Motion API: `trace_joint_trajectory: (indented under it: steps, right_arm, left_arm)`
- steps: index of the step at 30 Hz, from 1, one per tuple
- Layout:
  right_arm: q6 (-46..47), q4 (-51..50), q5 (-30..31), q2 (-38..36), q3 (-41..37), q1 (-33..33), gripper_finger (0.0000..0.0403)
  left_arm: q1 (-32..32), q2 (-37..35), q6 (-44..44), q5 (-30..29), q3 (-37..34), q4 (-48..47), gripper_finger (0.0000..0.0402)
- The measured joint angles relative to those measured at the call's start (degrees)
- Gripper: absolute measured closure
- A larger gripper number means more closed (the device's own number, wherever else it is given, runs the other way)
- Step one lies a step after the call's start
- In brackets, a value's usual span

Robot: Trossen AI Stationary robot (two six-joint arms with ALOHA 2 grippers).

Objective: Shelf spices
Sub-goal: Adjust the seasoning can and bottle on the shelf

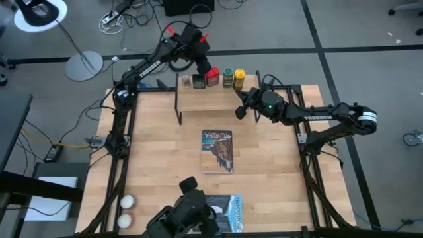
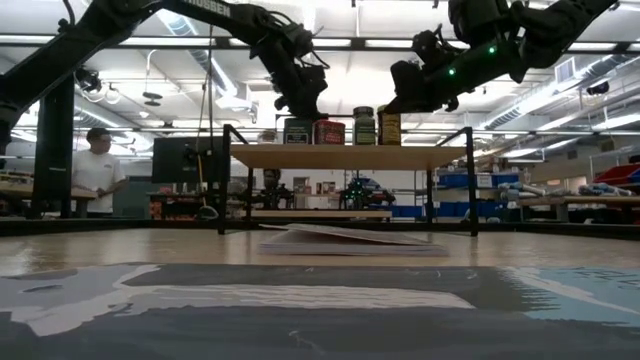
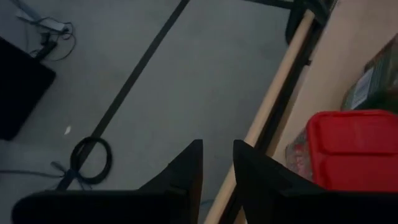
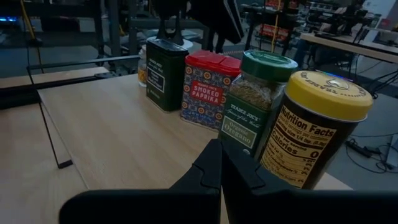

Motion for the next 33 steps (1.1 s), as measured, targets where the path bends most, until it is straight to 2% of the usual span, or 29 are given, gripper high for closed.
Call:
trace_joint_trajectory:
  steps: [6, 17, 33]
  right_arm:
    - [0.06, 0.01, -0.02, 0.0, 0.0, 0.0, 0.0403]
    - [0.49, 0.18, -0.94, -0.01, 0.0, 0.35, 0.0403]
    - [0.48, 0.47, -0.98, -0.01, 0.0, 0.35, 0.0403]
  left_arm:
    - [-0.12, 0.11, 0.23, 3.76, 0.0, 0.05, 0.031]
    - [-0.18, 1.84, 0.4, 3.98, -0.11, -0.13, 0.031]
    - [-0.77, 2.46, 3.0, 7.87, -0.09, 0.05, 0.031]
